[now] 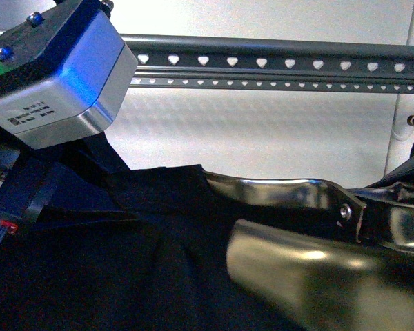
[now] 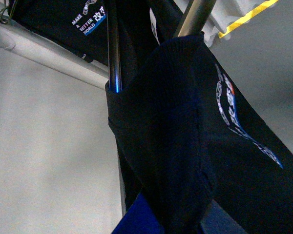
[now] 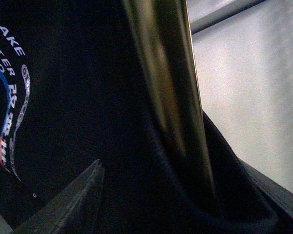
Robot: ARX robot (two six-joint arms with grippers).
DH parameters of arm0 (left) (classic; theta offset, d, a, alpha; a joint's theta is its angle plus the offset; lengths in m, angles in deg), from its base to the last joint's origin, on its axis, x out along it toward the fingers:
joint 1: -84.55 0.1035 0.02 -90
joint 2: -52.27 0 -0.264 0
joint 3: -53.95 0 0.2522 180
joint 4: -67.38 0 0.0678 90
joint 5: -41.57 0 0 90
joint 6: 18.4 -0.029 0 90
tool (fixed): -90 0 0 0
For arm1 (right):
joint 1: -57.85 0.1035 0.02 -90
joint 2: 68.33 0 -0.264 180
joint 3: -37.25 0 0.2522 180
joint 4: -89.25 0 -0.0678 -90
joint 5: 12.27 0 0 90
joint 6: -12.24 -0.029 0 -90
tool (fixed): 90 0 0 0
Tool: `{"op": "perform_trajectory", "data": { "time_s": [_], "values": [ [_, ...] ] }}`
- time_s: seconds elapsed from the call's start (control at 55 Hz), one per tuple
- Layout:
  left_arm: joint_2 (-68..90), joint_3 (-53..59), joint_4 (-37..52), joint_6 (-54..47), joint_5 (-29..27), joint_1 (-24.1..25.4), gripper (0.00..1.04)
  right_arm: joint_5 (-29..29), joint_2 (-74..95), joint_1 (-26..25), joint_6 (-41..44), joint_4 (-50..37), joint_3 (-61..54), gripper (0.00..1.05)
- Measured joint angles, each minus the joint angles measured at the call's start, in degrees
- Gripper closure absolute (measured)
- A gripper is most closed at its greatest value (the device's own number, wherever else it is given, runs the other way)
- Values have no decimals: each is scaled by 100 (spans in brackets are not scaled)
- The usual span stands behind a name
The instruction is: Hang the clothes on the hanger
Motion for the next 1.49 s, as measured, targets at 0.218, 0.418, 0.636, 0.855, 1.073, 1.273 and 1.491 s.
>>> {"op": "perform_trajectory", "data": {
  "time_s": [0.218, 0.418, 0.636, 0.855, 1.073, 1.273, 1.491],
  "values": [
    [0, 0, 0, 0, 2, 0, 101, 24, 282, -31, -278, 76, 258, 62],
    [0, 0, 2, 2, 15, -2, 101, 350, 435, -302, -328, 249, 289, 94],
    [-44, 0, 33, 7, 74, 4, 61, 472, 549, -501, -605, 472, 179, 96],
    [-46, 0, 33, 4, 87, 2, 32, 227, 977, -603, -1200, 741, 216, 96],
    [-55, 46, 179, 151, 52, 2, 6, 7, 1593, -826, -2076, 717, 393, 96],
    [-28, 1392, 5816, 5357, -1967, 431, 7, -125, 1637, -885, -3718, 527, 793, 96],
    [-813, 1283, 6400, 9844, -2988, 866, 8, -424, 1703, -804, -6048, 496, 1436, 96]
  ]
}}
